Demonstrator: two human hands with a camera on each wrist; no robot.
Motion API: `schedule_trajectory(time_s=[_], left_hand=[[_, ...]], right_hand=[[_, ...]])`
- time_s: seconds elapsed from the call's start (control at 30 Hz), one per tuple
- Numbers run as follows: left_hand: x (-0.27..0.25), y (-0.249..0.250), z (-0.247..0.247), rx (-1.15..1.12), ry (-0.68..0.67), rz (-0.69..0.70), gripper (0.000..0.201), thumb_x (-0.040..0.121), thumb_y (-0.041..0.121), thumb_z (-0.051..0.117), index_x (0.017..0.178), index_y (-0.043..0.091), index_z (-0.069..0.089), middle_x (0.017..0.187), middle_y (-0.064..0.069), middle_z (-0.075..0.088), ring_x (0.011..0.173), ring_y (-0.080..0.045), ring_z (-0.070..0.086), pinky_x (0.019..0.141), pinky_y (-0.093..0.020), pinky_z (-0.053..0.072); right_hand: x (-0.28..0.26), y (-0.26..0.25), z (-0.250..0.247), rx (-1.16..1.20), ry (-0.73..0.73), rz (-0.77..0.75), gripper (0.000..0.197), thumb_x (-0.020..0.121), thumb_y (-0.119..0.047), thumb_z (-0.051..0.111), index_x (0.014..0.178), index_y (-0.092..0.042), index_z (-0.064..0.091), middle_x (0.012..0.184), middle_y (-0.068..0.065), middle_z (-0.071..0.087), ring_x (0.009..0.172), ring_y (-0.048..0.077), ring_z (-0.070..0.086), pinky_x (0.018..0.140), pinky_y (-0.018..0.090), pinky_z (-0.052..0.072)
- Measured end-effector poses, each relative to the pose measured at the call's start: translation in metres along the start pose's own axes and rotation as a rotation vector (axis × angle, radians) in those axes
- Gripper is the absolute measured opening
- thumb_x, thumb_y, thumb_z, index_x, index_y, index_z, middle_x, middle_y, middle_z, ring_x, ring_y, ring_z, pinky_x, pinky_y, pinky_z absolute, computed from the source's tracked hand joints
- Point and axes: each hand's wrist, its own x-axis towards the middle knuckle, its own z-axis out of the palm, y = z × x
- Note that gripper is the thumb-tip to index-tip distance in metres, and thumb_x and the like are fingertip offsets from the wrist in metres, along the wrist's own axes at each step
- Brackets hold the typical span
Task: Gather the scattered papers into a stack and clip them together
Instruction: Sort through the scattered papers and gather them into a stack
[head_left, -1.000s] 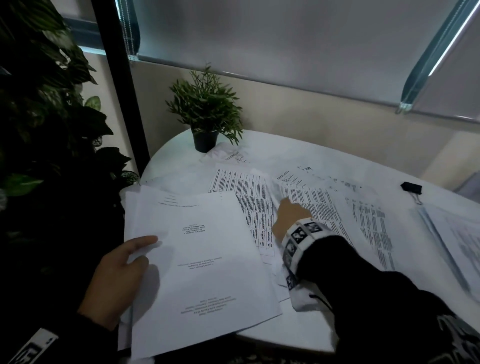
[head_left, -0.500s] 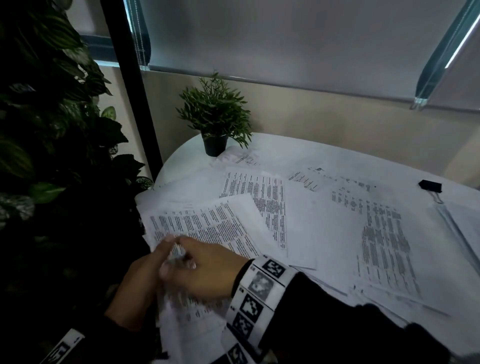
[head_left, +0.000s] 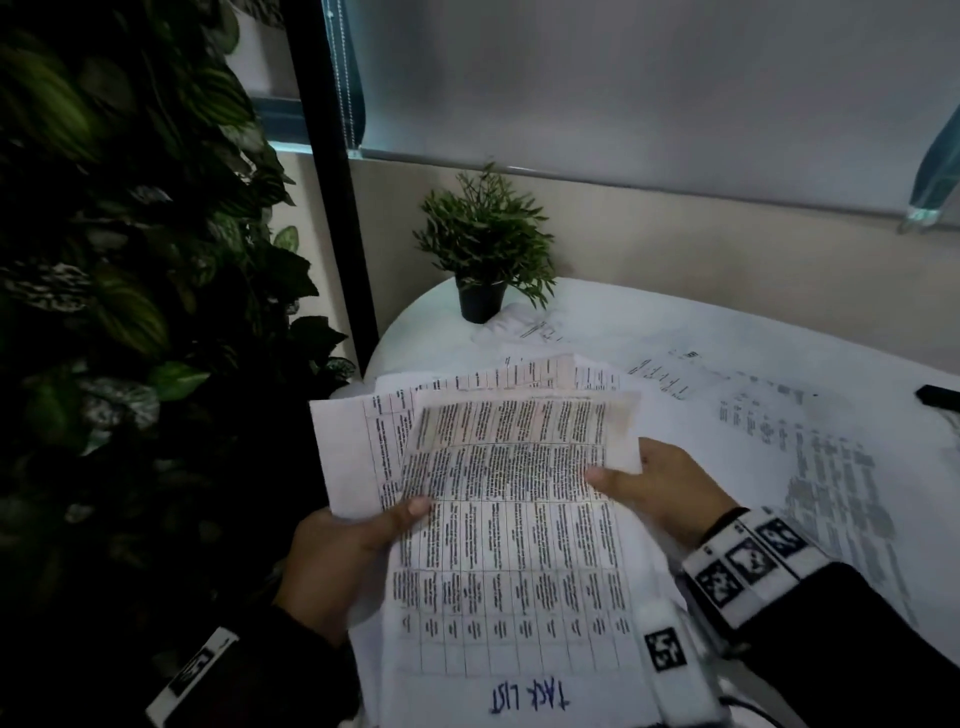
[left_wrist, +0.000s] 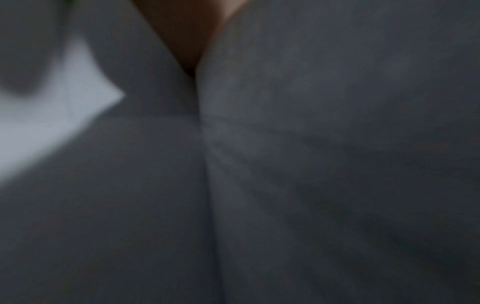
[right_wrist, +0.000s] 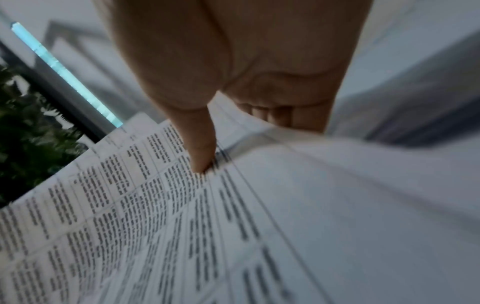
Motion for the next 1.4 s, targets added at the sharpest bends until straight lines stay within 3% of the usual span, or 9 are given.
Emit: schedule_trajectory(time_s=[0.17, 0.43, 0.6, 0.77, 0.9, 1.07, 1.2, 1.3, 1.4], left_hand=[[-0.002, 0.003, 0.002, 0.036, -0.014, 0.066, 0.033, 0.081, 0.009, 0.064, 0.114, 0.004, 0.064, 0.106, -0.014, 0.072, 0.096, -0.031, 0.070, 0.086, -0.048, 0.055], [-0.006, -0.001, 0.007, 0.137, -0.107, 0.138, 0.038, 0.078, 0.000, 0.068, 0.115, 0.001, 0.061, 0.106, -0.014, 0.073, 0.099, -0.032, 0.069, 0.081, -0.042, 0.058], [-0.012, 0.025, 0.011, 0.314, -0.130, 0.494, 0.063, 0.075, 0.009, 0.075, 0.123, 0.038, 0.047, 0.123, 0.010, 0.063, 0.113, -0.012, 0.062, 0.088, -0.033, 0.055], [-0.024, 0.050, 0.020, 0.225, -0.187, 0.599, 0.058, 0.078, 0.004, 0.060, 0.130, 0.024, 0.045, 0.123, 0.003, 0.065, 0.109, -0.012, 0.064, 0.081, -0.026, 0.056], [-0.024, 0.045, 0.024, 0.182, -0.144, 0.474, 0.028, 0.084, 0.012, 0.055, 0.111, 0.013, 0.064, 0.104, -0.003, 0.074, 0.096, -0.020, 0.071, 0.073, -0.026, 0.058], [-0.012, 0.023, 0.012, 0.182, 0.021, 0.298, 0.028, 0.094, 0.013, 0.052, 0.120, 0.009, 0.062, 0.110, -0.010, 0.072, 0.102, -0.031, 0.067, 0.095, -0.054, 0.048], [-0.008, 0.021, 0.009, 0.147, 0.073, 0.247, 0.031, 0.096, 0.008, 0.048, 0.125, 0.004, 0.057, 0.112, -0.013, 0.069, 0.103, -0.033, 0.066, 0.089, -0.044, 0.051], [-0.006, 0.019, 0.009, 0.120, 0.080, 0.226, 0.031, 0.096, 0.009, 0.048, 0.126, 0.005, 0.057, 0.114, -0.013, 0.069, 0.105, -0.033, 0.065, 0.090, -0.045, 0.050], [-0.007, 0.014, 0.014, 0.094, 0.067, 0.185, 0.031, 0.095, 0.011, 0.050, 0.125, 0.009, 0.058, 0.115, -0.012, 0.069, 0.106, -0.034, 0.065, 0.098, -0.052, 0.046]], right_hand=[[-0.010, -0.001, -0.009, 0.263, 0.088, -0.036, 0.017, 0.082, 0.006, 0.063, 0.094, -0.005, 0.069, 0.078, 0.005, 0.075, 0.065, 0.017, 0.072, 0.052, 0.026, 0.056], [-0.013, 0.001, -0.004, 0.303, -0.032, -0.075, 0.034, 0.091, -0.012, 0.057, 0.125, -0.017, 0.055, 0.113, -0.003, 0.068, 0.101, 0.015, 0.066, 0.089, 0.033, 0.052], [-0.014, 0.002, 0.000, 0.375, -0.214, -0.103, 0.067, 0.078, -0.013, 0.071, 0.133, -0.025, 0.035, 0.123, -0.011, 0.060, 0.104, 0.003, 0.064, 0.080, 0.019, 0.055], [-0.020, -0.012, -0.005, 0.356, 0.011, -0.321, 0.044, 0.075, -0.012, 0.070, 0.117, -0.019, 0.060, 0.110, -0.007, 0.070, 0.101, 0.011, 0.068, 0.080, 0.025, 0.056], [-0.019, -0.014, -0.012, 0.439, 0.227, -0.378, 0.020, 0.067, -0.020, 0.076, 0.086, -0.019, 0.070, 0.091, 0.004, 0.074, 0.079, 0.016, 0.072, 0.063, 0.025, 0.057], [-0.020, -0.005, -0.027, 0.201, 0.411, -0.327, 0.011, 0.085, -0.004, 0.064, 0.094, -0.010, 0.069, 0.084, 0.000, 0.073, 0.080, 0.017, 0.069, 0.065, 0.021, 0.051], [-0.012, -0.001, -0.076, 0.142, 0.765, -0.257, 0.025, 0.088, -0.016, 0.062, 0.106, 0.002, 0.064, 0.097, 0.020, 0.065, 0.093, 0.027, 0.062, 0.072, 0.028, 0.038], [-0.016, -0.007, -0.091, 0.089, 0.807, -0.252, 0.013, 0.090, -0.016, 0.056, 0.088, -0.003, 0.059, 0.086, 0.022, 0.061, 0.088, 0.037, 0.060, 0.072, 0.031, 0.040], [-0.023, -0.012, -0.064, -0.013, 0.658, -0.271, 0.020, 0.092, -0.015, 0.056, 0.073, -0.009, 0.052, 0.067, 0.003, 0.055, 0.062, 0.014, 0.049, 0.054, 0.015, 0.036]])
